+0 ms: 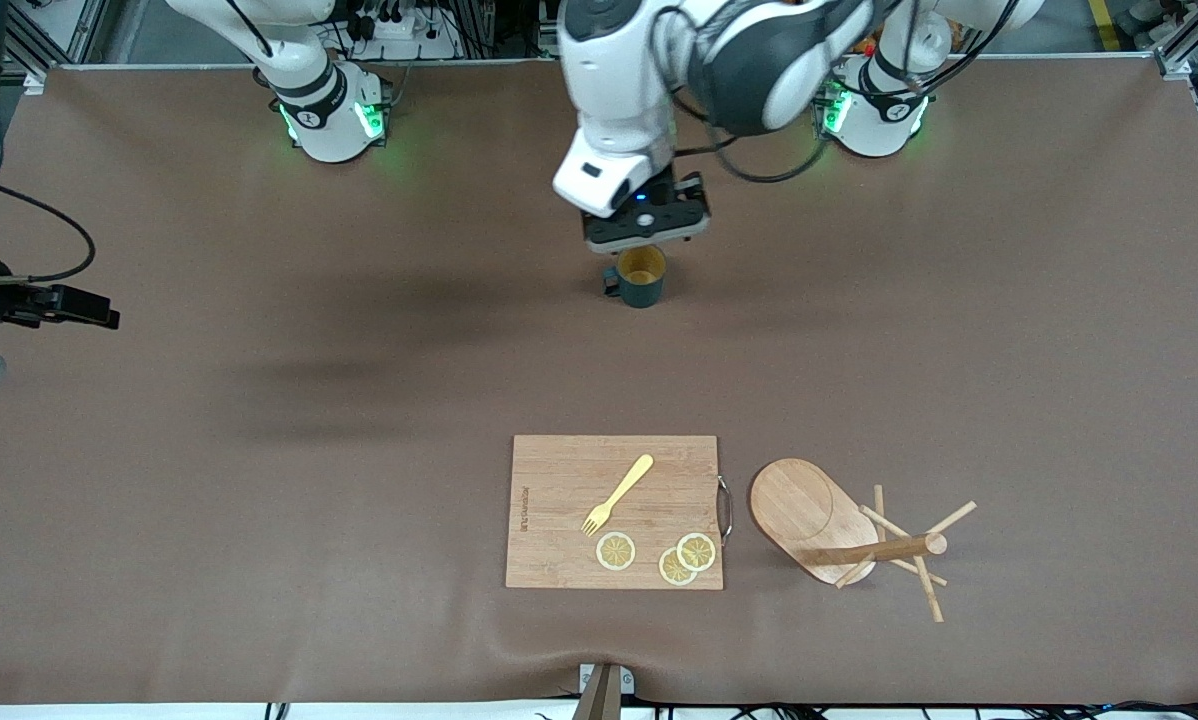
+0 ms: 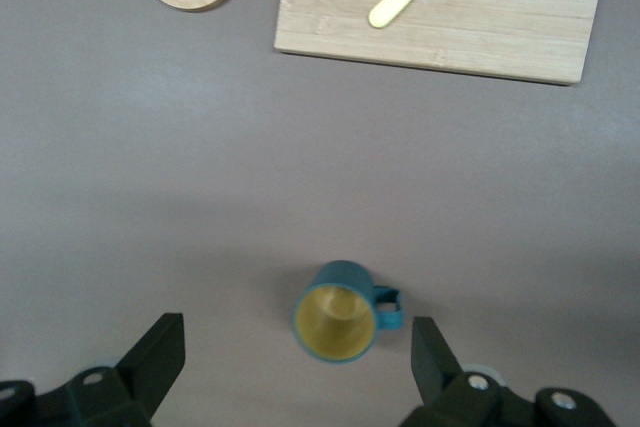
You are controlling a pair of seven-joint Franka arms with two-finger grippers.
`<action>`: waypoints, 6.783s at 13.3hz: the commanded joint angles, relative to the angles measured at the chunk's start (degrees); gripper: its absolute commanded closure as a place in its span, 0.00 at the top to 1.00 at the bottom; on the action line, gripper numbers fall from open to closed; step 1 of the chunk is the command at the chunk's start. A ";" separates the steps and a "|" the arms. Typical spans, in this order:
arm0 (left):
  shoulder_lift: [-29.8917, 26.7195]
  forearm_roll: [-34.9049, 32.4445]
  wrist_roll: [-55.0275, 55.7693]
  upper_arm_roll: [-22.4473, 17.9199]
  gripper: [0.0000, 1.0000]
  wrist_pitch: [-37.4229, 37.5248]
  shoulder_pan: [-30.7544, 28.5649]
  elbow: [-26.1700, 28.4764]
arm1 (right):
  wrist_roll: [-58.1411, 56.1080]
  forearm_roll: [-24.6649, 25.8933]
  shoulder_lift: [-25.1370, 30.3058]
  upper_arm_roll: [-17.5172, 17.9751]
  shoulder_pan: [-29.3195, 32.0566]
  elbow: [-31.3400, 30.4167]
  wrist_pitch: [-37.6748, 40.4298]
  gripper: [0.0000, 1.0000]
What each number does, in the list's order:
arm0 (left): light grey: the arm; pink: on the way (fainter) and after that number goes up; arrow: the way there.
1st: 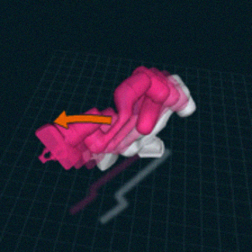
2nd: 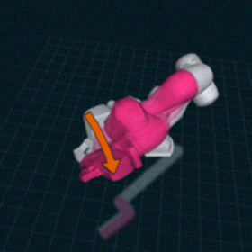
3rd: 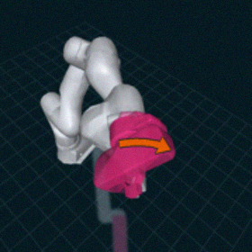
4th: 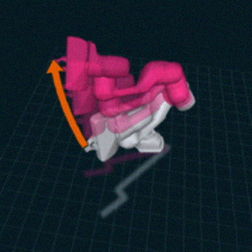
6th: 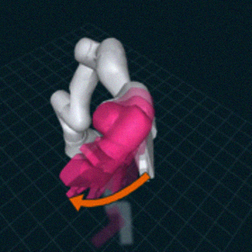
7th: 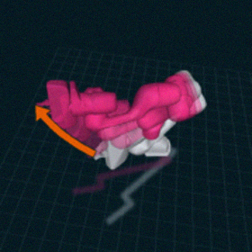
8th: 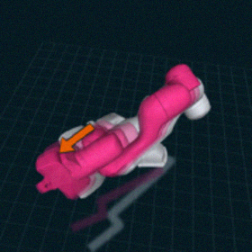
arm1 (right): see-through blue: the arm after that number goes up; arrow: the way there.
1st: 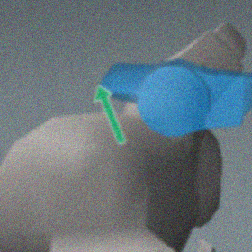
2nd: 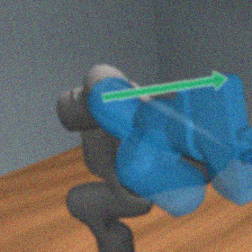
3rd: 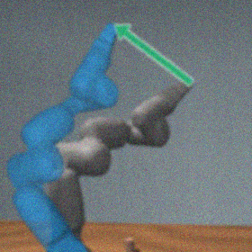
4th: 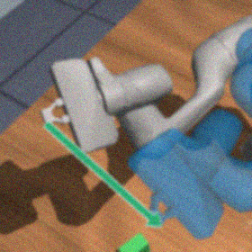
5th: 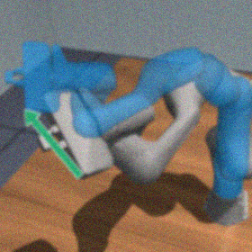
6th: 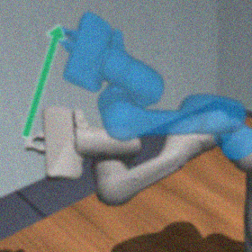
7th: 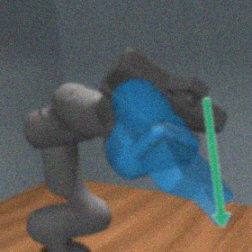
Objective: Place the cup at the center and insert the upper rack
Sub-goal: 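Open the left gripper and lower it onto the mug handle, then close the left gripper on the mug and lift it, then carry the mug with the left gripper to the wooden mug tree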
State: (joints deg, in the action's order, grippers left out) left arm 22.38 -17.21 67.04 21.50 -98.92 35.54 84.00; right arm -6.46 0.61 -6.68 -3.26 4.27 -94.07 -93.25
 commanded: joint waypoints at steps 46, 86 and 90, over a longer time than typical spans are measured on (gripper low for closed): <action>31.06 -62.41 68.05 -4.45 1.00 -1.01 26.33 5.91 | -0.92 0.71 5.89 0.97 -2.60 8.11 0.26 1.00; 12.07 8.49 61.90 -4.54 0.00 -44.49 -21.55 -12.72 | -0.66 0.80 5.80 0.97 -2.51 8.11 0.35 1.00; 13.22 16.47 52.63 -4.45 0.00 -48.29 -24.64 -12.72 | -0.66 0.71 5.80 0.97 -2.51 8.11 0.35 1.00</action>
State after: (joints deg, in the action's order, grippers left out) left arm 35.52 -5.18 125.16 16.33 -145.28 11.56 70.44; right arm -7.08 0.59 -0.28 -2.20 1.95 -87.34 -93.69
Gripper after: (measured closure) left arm 0.947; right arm 0.000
